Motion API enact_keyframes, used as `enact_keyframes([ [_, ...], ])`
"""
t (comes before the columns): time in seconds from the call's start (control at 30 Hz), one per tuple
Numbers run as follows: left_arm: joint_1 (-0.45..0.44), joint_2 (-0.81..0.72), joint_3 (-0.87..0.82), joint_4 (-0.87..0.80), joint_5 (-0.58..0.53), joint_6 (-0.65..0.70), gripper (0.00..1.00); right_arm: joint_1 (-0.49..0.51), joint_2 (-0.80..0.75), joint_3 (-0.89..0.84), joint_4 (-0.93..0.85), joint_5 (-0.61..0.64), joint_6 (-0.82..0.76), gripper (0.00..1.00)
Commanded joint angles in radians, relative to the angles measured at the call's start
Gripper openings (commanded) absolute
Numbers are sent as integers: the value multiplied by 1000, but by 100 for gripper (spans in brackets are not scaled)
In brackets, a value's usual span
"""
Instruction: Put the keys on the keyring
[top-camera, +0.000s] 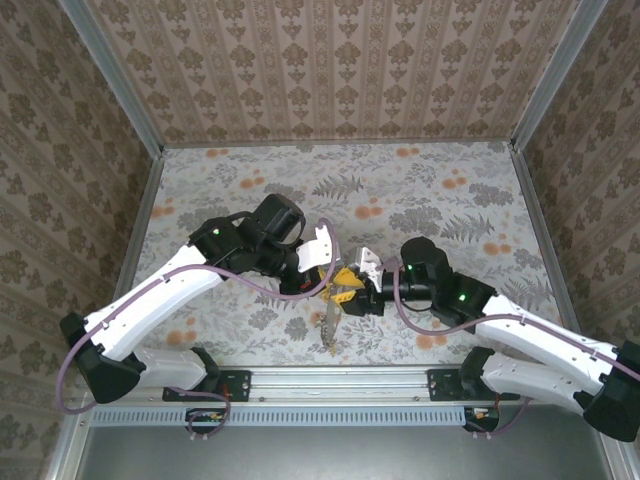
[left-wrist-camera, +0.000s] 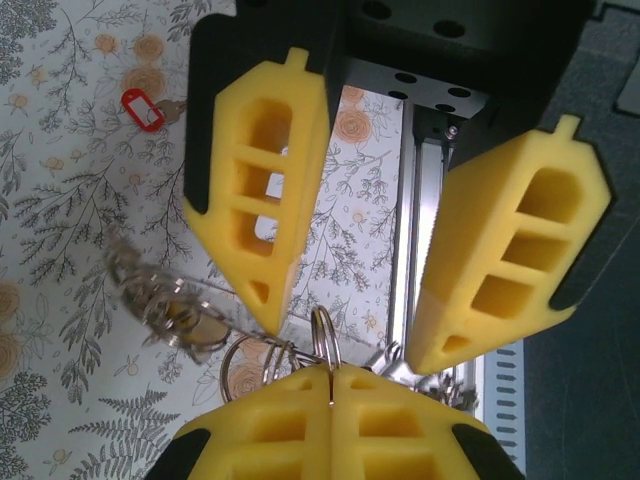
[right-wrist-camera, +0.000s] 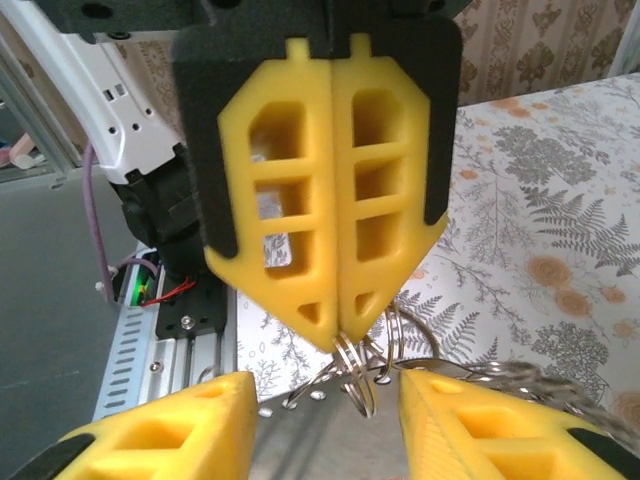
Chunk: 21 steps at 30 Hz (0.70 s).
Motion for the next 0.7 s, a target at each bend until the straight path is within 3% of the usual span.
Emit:
enact_keyframes([
  [0.0,-7,-25,19,7,33,31,0,19,11,49,-23,30,-55,40],
  [0.2,-9,-28,17,1,33,33,0,26,-9,48,-15,37,-65,22],
  [0.33,-11,-32,18,-1,27,35,0,27,-9,57,-39,35,-85,0],
  [0.57,-3,-62,-34,96,41,-9,0,29,-50,20,24,40,-51,0],
  [0.67,11,-102,-100,215,118,-73,9,22,-92,-31,164,2,26,0],
])
